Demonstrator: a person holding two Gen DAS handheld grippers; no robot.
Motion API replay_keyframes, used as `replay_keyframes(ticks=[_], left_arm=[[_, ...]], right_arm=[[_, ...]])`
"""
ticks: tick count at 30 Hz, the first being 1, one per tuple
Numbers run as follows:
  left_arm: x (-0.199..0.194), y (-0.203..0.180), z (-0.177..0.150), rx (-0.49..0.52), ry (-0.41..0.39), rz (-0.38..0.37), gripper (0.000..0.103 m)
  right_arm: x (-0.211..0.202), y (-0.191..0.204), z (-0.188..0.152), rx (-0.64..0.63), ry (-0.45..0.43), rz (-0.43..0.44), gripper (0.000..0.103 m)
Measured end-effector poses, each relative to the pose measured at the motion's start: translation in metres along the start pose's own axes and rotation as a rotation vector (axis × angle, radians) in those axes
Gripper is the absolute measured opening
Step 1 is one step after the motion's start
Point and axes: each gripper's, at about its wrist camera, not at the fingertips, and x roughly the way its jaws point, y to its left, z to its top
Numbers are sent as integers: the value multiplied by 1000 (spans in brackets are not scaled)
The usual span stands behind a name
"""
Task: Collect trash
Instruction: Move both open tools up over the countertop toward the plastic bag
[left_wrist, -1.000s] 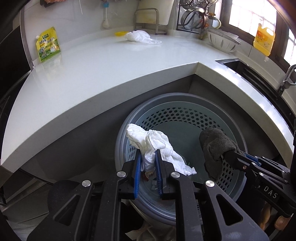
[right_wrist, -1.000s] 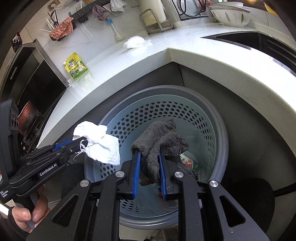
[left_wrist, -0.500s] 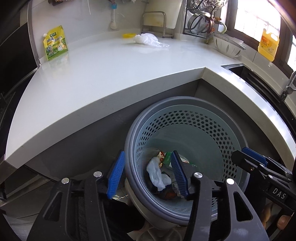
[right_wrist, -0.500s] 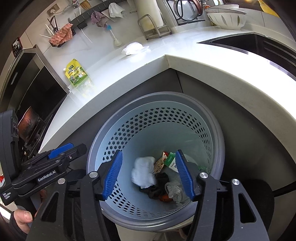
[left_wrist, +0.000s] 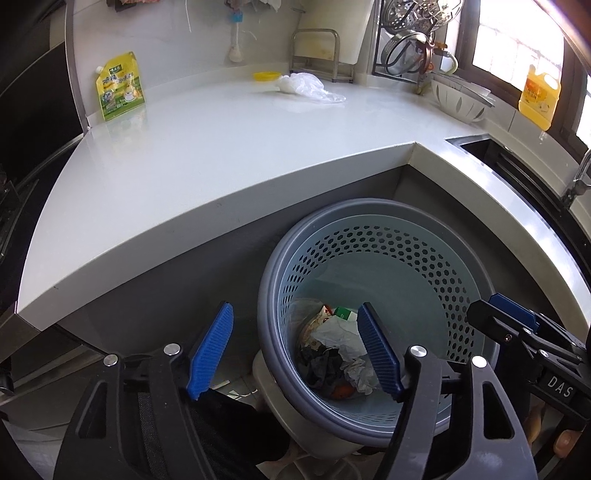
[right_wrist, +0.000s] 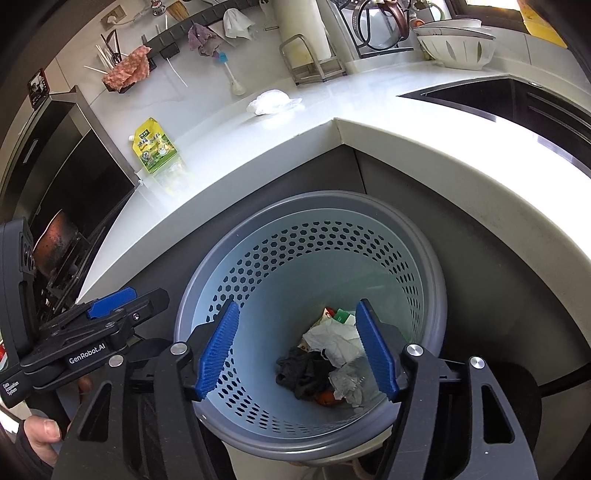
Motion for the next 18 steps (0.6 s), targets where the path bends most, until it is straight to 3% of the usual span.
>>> replay_keyframes(ticks=[18], left_arm=[[-23,11,0,-22,-61,51,89]], right_arm=[[-15,27,4,-97,-56,-53,84]])
